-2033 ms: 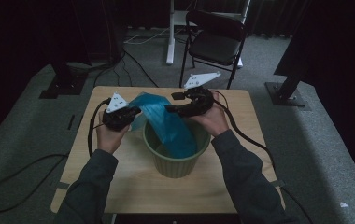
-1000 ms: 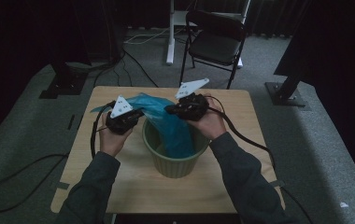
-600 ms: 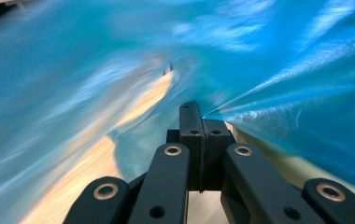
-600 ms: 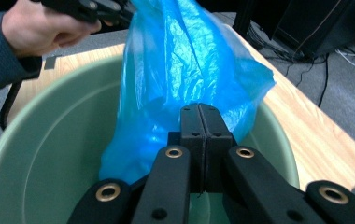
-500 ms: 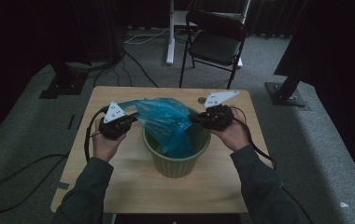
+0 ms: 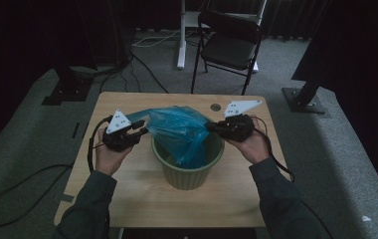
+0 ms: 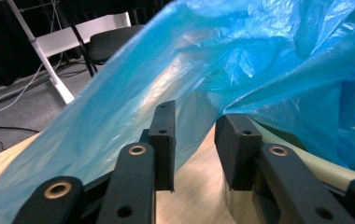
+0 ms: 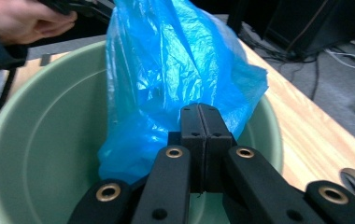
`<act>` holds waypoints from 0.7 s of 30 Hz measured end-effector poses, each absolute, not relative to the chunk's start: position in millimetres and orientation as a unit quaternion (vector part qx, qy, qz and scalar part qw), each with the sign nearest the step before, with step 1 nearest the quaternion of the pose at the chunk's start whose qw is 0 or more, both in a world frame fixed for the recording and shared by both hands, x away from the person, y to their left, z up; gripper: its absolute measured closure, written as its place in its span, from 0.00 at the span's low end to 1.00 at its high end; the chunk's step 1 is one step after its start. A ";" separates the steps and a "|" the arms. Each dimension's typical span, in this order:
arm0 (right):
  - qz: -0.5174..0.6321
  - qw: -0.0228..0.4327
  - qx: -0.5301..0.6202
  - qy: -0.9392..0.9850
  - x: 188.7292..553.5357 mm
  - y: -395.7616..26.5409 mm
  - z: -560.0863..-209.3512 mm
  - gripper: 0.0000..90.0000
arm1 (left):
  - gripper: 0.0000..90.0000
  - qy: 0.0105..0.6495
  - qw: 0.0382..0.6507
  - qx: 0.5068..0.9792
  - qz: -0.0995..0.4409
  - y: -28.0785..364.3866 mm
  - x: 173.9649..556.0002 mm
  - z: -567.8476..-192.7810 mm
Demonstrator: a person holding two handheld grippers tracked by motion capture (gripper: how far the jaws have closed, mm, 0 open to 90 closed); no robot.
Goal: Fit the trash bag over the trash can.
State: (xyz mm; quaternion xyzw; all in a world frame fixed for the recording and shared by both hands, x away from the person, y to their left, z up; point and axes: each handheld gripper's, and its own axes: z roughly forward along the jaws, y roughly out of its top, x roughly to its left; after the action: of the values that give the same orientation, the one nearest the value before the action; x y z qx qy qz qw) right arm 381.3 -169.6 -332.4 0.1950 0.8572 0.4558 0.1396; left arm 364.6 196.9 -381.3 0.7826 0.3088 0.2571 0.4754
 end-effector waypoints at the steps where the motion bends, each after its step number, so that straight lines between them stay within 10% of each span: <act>1: 0.456 0.142 0.198 0.856 381.5 -169.5 -331.9 1.00 | 0.75 0.309 0.475 0.782 0.258 198.9 364.7 -380.3; 21: 0.465 0.156 0.214 0.845 384.1 -180.6 -328.4 1.00 | 0.75 0.331 0.483 0.762 0.274 219.2 362.0 -364.8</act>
State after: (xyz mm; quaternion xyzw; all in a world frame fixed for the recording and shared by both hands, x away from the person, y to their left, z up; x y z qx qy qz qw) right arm 384.1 -180.6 -328.4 0.2139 0.8447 0.4652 0.1561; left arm 362.0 219.2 -364.8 0.7624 0.3314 0.2743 0.4834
